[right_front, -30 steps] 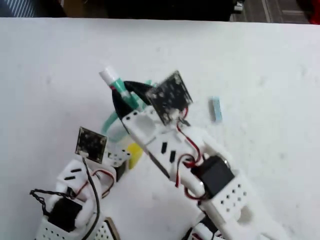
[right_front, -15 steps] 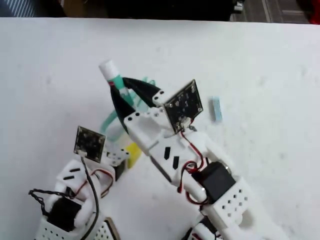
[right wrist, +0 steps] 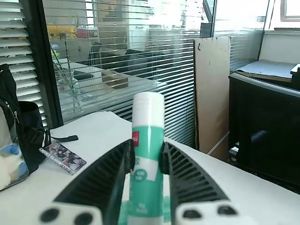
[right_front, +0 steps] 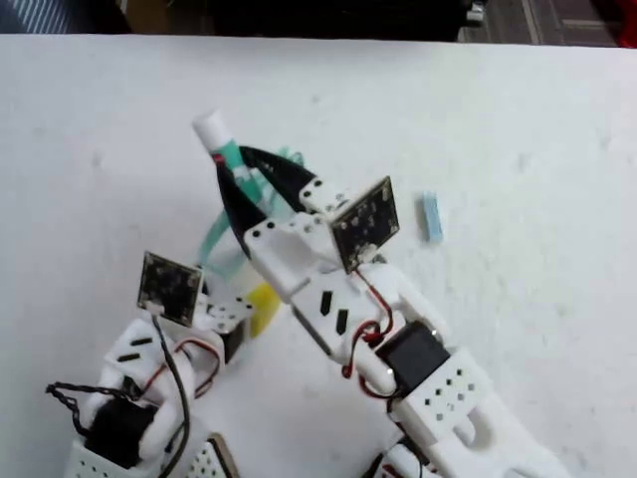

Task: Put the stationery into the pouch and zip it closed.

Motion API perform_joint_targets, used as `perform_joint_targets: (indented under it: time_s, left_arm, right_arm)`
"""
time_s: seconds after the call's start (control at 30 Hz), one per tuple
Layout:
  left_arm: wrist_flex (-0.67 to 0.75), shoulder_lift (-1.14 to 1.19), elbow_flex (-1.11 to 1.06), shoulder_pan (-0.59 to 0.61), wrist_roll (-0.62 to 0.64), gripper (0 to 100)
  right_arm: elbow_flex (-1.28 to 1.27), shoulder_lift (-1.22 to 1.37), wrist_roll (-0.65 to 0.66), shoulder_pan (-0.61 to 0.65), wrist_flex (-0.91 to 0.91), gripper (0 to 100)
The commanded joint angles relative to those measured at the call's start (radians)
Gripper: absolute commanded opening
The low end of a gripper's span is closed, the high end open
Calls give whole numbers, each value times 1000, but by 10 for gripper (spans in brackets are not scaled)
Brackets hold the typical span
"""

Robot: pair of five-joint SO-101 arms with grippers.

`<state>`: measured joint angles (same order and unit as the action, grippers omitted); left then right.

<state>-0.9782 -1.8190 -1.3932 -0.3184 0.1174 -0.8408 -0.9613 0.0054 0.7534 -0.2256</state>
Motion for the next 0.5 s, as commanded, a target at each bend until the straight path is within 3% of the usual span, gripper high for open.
perform_joint_targets:
  time_s: [0.0,0.2,0.47]
  left_arm:
    - [8,-8,61,33,20,261]
    - [8,-8,61,111,92,261]
    - [2,-8,61,107,92,261]
  right_arm:
    - [0,-30,-6,-1,-36,16]
    - [-5,-113,-2,1,-272,16]
    - [-5,-265,9,-1,-432,18]
